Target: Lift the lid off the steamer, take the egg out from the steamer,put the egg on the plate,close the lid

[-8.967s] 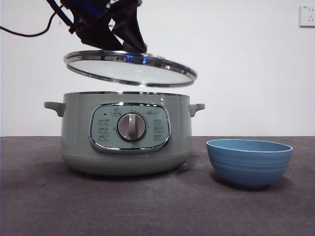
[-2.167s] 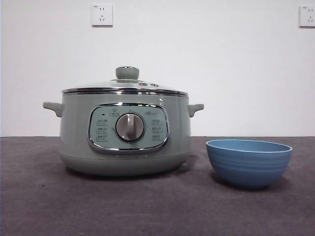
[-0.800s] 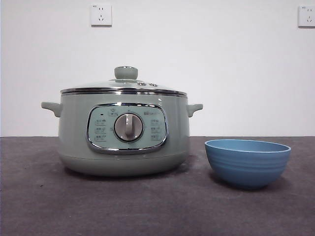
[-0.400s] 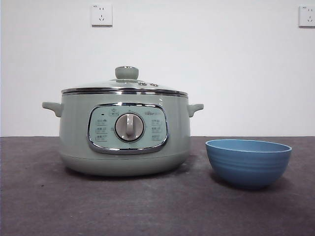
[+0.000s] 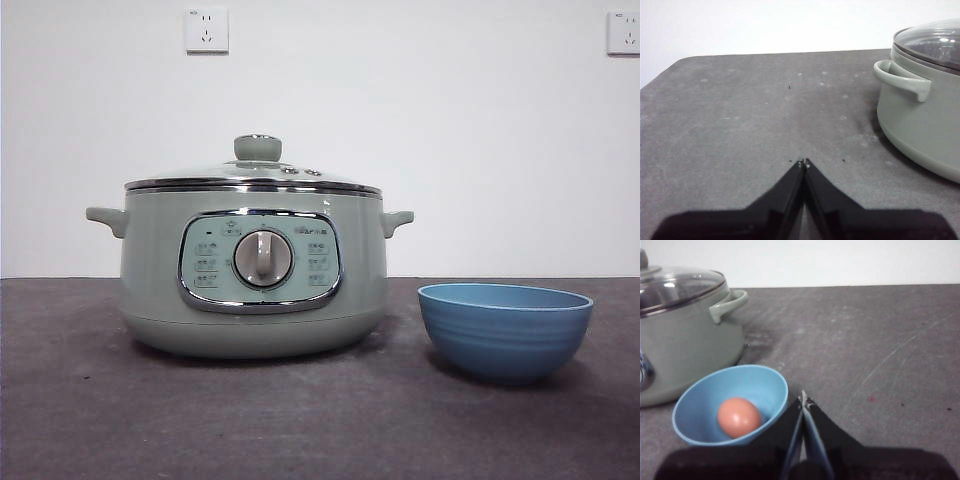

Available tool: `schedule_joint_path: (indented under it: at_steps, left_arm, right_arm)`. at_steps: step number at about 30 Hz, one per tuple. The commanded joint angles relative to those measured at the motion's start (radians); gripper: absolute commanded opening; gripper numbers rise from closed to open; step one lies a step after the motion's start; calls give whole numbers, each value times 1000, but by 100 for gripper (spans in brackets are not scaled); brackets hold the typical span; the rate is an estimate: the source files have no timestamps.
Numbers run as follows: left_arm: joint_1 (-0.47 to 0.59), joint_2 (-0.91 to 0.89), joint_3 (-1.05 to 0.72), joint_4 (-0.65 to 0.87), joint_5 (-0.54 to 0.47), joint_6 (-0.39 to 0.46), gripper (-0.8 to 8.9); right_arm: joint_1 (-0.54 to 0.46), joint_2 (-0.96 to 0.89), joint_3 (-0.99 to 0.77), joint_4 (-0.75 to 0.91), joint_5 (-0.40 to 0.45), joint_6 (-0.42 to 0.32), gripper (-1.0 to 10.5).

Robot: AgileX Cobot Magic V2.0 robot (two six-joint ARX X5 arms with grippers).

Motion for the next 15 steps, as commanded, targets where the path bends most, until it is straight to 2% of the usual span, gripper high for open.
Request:
schedule_joint_path:
  at_steps: [1,15]
  left_arm:
    - [0,-2,-14,4,0,-9,-4]
    - [0,-2,-13,5,0,-9,-3]
  right_arm:
    - [-2,-8,-14,-7,0,16,1]
    - [-2,-8,-14,-3,-3,27,1]
